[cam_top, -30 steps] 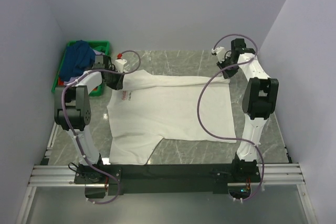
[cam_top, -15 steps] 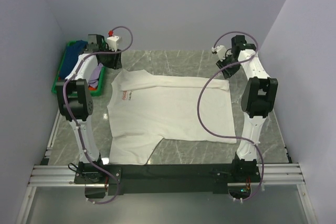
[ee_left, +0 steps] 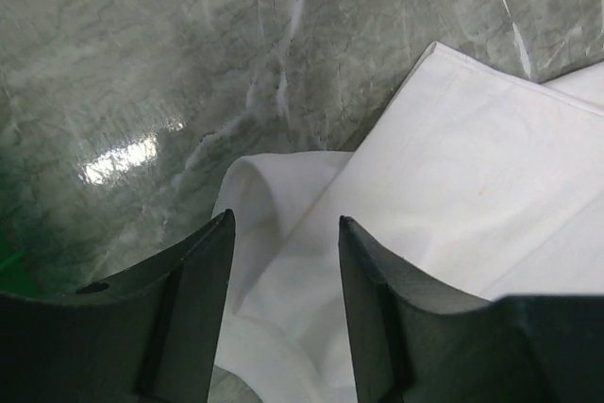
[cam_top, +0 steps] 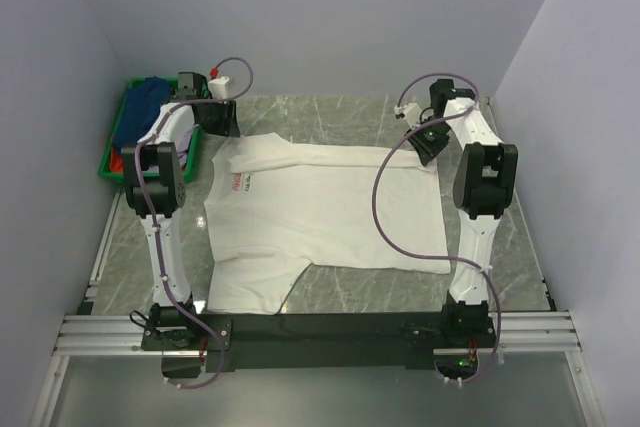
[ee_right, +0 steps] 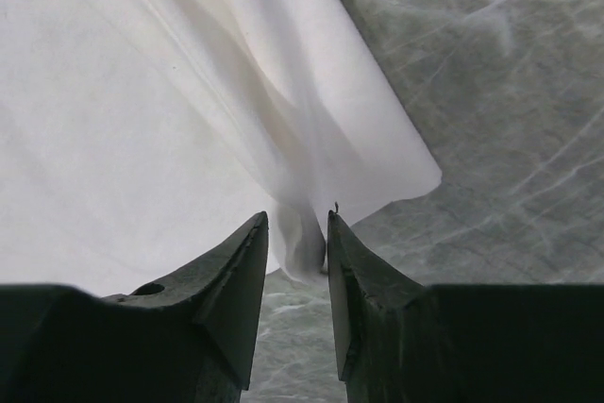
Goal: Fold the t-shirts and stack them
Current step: Fold the tshirt
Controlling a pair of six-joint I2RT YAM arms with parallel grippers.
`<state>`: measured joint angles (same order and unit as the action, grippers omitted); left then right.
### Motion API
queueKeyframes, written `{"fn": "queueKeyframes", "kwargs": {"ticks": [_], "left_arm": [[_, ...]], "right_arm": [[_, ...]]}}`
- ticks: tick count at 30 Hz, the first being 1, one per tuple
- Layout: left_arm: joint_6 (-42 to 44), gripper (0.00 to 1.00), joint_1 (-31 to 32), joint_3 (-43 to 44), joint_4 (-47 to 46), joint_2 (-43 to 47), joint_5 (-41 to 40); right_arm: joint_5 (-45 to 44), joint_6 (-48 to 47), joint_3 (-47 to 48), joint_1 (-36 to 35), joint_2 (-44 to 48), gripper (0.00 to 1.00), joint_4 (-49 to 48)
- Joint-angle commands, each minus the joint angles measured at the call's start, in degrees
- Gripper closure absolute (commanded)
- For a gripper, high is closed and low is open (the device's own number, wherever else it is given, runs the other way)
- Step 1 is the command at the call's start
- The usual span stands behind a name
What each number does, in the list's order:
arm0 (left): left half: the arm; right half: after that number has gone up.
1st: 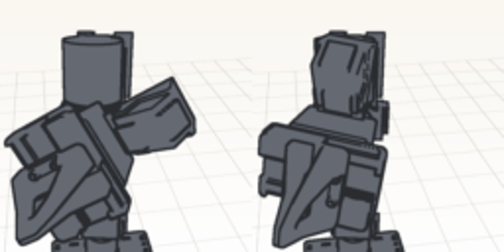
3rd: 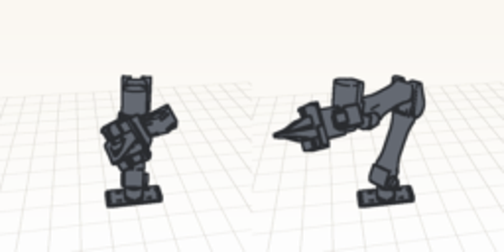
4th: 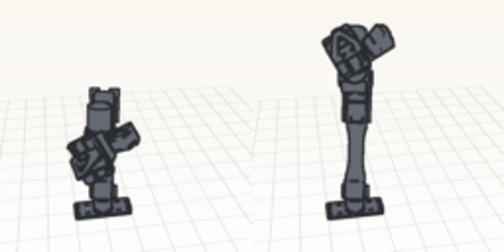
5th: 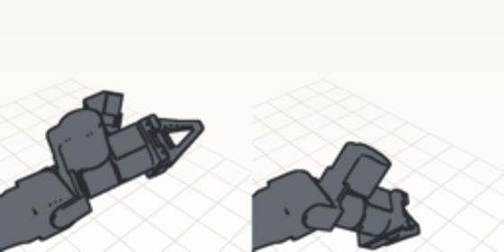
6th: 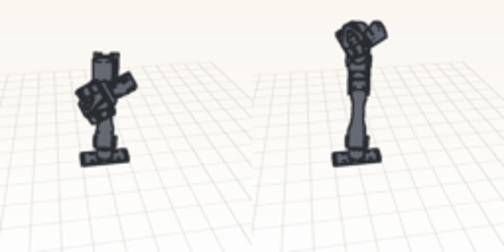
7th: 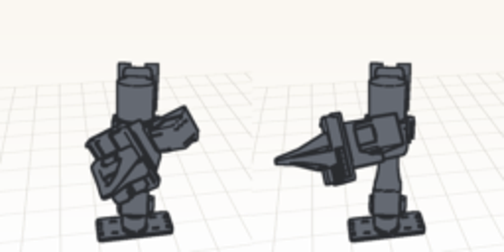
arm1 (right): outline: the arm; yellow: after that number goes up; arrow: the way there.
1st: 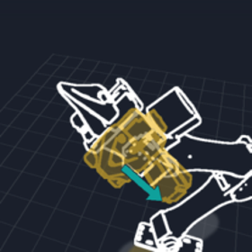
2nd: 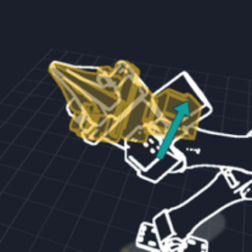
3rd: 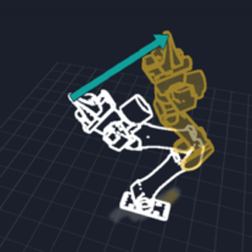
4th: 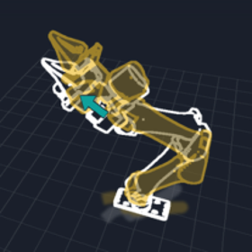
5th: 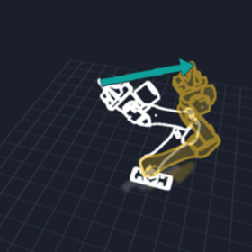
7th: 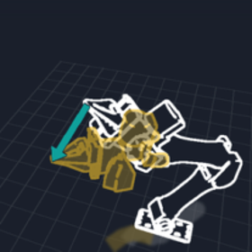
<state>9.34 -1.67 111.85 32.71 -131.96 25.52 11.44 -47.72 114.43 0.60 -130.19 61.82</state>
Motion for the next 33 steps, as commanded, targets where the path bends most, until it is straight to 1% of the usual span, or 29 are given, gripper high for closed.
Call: {"fn": "queueKeyframes", "kwargs": {"ticks": [1, 7, 11, 14, 15, 17, 18, 20, 22, 23, 24, 25, 27, 28, 30, 32, 33], "left_arm": [[-0.03, 0.47, 0.35, -1.27, 0.60, 2.23, 1.55], [2.26, 0.51, 0.09, -4.71, 2.44, 4.17, 0.94], [3.22, 0.51, -0.26, -5.06, 3.59, 3.99, 0.59], [3.84, 0.54, -0.44, -5.07, 3.76, 4.17, 0.32], [4.19, 0.57, -0.44, -5.07, 3.85, 4.43, 0.58], [4.45, 0.60, -0.52, -5.50, 3.68, 4.96, 1.02], [4.80, 0.64, -0.44, -5.77, 3.42, 5.57, 1.11], [5.16, 0.67, -0.52, -6.12, 3.41, 6.19, 1.20], [5.60, 0.74, -0.61, -6.21, 3.50, 6.63, 1.11], [5.68, 0.76, -0.53, -6.03, 3.68, 6.80, 1.11], [5.86, 0.80, -0.53, -6.03, 3.85, 6.98, 1.29], [6.04, 0.83, -0.53, -5.68, 4.20, 7.15, 1.46], [6.47, 0.89, -0.53, -5.42, 4.73, 7.42, 1.64], [6.56, 0.90, -0.61, -5.42, 4.73, 7.68, 1.81], [7.00, 0.95, -0.61, -5.24, 4.99, 8.21, 1.82], [7.27, 0.99, -0.61, -5.07, 5.26, 8.47, 2.17], [7.62, 0.99, -0.61, -4.98, 5.61, 8.74, 2.43]], "right_arm": [[-0.45, -1.32, 0.53, -0.42, 0.11, 0.62, 1.98], [-0.19, -1.67, 0.26, -0.34, 0.11, 0.68, 3.30], [0.16, -2.02, 0.09, -0.34, 0.20, 0.72, 4.09], [0.07, -2.11, 0.00, -0.34, 0.29, 0.74, 4.62], [0.07, -2.11, 0.00, -0.34, 0.38, 0.75, 4.62], [0.07, -1.94, 0.18, -0.34, 0.64, 0.75, 4.71], [0.07, -1.85, 0.18, -0.34, 0.73, 0.75, 4.71], [0.07, -1.76, 0.18, -0.34, 0.99, 0.76, 4.45], [-0.28, -1.76, 0.26, -0.34, 1.08, 0.79, 4.18], [-0.37, -1.76, 0.27, -0.34, 1.08, 0.83, 4.18], [-0.37, -1.84, 0.44, -0.34, 1.08, 0.85, 4.18], [-0.54, -1.85, 0.53, -0.34, 1.08, 0.87, 4.18], [-0.72, -1.93, 0.62, -0.34, 1.08, 0.92, 4.10], [-0.98, -2.02, 0.70, -0.34, 0.99, 0.93, 4.01], [-1.16, -2.11, 0.79, -0.34, 0.99, 0.99, 3.83], [-1.42, -2.11, 0.79, -0.34, 1.17, 1.00, 3.48], [-1.51, -2.20, 0.79, -0.34, 1.17, 1.00, 3.39]]}}
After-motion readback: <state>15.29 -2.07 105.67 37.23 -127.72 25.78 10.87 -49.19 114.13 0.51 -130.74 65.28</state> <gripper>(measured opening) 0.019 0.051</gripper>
